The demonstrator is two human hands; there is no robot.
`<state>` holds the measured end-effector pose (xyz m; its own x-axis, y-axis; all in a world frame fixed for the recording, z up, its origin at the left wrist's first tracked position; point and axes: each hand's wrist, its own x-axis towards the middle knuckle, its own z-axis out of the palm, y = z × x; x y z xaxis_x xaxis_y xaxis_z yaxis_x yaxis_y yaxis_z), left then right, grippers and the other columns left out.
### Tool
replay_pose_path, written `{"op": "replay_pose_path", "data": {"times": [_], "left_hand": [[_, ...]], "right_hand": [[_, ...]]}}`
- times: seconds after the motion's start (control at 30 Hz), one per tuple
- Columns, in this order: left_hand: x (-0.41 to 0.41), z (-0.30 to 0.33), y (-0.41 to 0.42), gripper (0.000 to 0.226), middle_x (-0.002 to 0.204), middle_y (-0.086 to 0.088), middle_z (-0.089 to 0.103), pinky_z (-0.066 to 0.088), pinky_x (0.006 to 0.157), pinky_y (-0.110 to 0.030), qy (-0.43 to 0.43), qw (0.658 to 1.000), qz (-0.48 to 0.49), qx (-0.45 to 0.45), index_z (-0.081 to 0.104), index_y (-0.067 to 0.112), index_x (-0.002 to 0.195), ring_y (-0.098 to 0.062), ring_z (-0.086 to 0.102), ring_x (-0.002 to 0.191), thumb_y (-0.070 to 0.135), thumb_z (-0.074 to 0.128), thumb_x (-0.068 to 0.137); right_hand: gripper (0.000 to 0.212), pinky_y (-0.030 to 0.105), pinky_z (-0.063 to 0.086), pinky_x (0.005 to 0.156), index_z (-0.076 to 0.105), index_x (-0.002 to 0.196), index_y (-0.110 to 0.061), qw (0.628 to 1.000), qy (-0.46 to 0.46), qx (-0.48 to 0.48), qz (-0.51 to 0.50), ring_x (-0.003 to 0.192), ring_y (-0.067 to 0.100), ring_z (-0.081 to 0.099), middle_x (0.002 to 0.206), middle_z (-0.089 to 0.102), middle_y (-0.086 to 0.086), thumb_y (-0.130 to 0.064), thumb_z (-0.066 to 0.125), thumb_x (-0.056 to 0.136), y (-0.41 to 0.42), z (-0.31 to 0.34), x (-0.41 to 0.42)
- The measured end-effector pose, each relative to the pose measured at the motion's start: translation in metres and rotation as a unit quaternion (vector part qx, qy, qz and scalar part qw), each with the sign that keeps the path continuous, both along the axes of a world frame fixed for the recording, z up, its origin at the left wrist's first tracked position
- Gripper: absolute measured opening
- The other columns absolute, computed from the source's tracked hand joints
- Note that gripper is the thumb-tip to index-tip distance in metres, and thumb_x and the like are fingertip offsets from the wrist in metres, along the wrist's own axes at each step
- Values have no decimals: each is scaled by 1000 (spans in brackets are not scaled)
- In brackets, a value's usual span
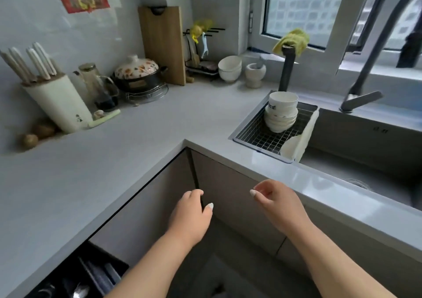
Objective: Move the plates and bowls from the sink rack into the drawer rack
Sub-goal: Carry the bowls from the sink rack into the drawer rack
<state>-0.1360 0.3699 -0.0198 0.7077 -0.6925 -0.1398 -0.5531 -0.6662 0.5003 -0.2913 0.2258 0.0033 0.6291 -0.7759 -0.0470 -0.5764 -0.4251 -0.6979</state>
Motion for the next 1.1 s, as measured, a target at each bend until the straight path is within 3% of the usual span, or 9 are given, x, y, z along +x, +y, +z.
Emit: {"op": "replay_pose_path", "data": {"times": [0.2,0.37,0.6,0.73,0.83,1.0,1.1], "left_hand": [[36,-4,-81,62,154,-1,26,27,113,-32,-9,998,-55,-15,25,16,149,-18,25,142,44,45,97],[79,-11,-154,69,161,-3,10,15,120,-36,-20,994,-104,2,12,14,153,-19,6,148,45,40,99],[117,-40,-242,78,160,-6,-20,-6,118,-36,-36,974,-202,96,-16,13,151,-20,-19,147,50,30,100],[129,-62,-270,82,153,-10,-33,-15,118,-40,-113,948,-255,151,-30,9,143,-22,-32,140,63,11,95],[135,-69,-282,83,152,-9,-33,-15,118,-43,-143,939,-276,145,-30,10,142,-21,-34,140,67,3,92],[142,-70,-293,83,154,-7,-32,-17,118,-41,-157,935,-290,130,-28,11,145,-19,-35,140,66,-9,86],[143,-67,-295,88,153,-6,-33,-20,114,-41,-148,934,-297,128,-28,12,145,-18,-36,139,67,-18,78]], "right_hand": [[17,16,40,54,63,99,-25,997,1,10,-71,79,6,59,90,65,-8,-39,57,91,-69,3,28],[23,26,45,68,65,102,-22,992,12,-7,-127,83,10,58,89,64,-8,-40,56,91,-135,7,69],[34,28,40,68,57,116,-18,981,51,-10,-184,78,13,57,91,63,-5,-41,55,91,-227,3,114],[41,30,45,71,49,125,-16,976,65,-14,-206,81,17,58,96,61,-2,-39,54,92,-278,3,138],[44,34,51,71,44,130,-19,974,72,-5,-214,80,20,63,104,64,3,-38,54,91,-311,-2,155],[48,30,42,65,39,136,-20,966,121,-1,-228,85,24,59,113,63,10,-34,53,92,-354,-14,177],[42,33,48,69,44,130,-16,964,161,-10,-211,89,28,59,110,63,13,-32,54,93,-370,-20,186]]}}
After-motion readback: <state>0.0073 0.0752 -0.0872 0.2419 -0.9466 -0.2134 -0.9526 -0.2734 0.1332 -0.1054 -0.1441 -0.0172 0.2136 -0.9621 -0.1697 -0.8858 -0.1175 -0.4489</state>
